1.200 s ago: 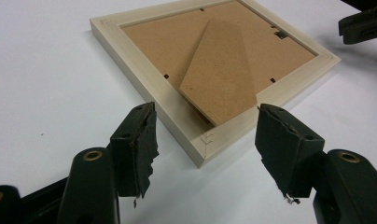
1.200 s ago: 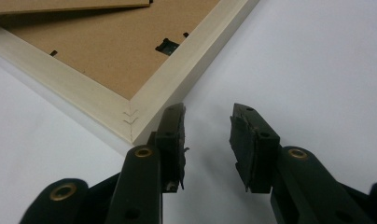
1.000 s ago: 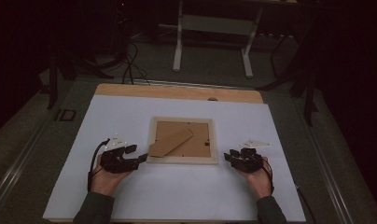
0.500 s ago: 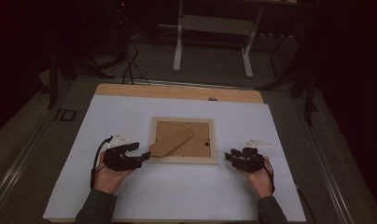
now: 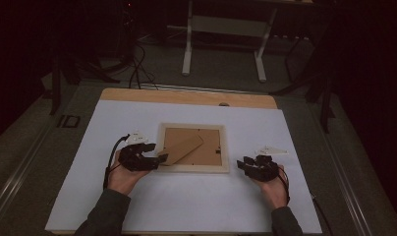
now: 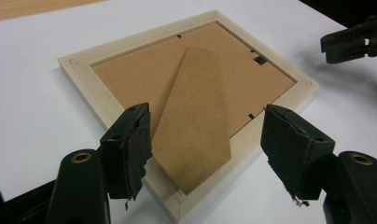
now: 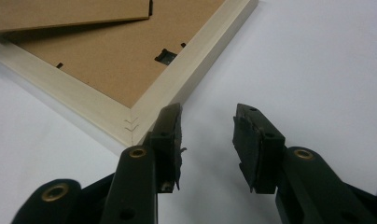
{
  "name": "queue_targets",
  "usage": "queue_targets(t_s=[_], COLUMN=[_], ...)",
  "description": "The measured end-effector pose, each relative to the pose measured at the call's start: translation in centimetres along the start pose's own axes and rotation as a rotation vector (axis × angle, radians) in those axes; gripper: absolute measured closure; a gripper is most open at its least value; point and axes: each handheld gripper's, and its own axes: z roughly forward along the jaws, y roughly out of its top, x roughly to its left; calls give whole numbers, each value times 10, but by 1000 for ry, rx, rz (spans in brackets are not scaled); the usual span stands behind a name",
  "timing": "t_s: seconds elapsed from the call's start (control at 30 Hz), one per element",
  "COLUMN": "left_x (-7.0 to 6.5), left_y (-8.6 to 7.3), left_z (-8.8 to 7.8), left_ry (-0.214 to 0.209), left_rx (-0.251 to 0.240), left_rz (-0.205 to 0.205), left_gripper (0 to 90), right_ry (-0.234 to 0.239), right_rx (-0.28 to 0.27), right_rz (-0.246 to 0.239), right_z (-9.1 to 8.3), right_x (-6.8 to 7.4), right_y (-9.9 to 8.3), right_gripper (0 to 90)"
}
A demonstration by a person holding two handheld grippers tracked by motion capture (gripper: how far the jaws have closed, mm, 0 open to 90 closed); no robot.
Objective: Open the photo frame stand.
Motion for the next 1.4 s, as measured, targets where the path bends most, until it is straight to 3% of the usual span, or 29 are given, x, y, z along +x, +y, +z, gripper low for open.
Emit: queue_targets(t_s=[0.3,0.9,1.4], left_x=[6,13,14], left_y=[6,17,22], left_z=[10,27,43], left_ry=[-18,-12,-40], left_rx=[17,56,90], left_rz=[-20,-20,-21], left_gripper=[353,361,358], right_ry=[2,5,3], right_rx=[6,7,1], right_rz=[-2,4,8], right_z=[2,2,1], right_x=[1,0,-1], right_y=[-1,-2,-1], right_gripper=[608,603,593])
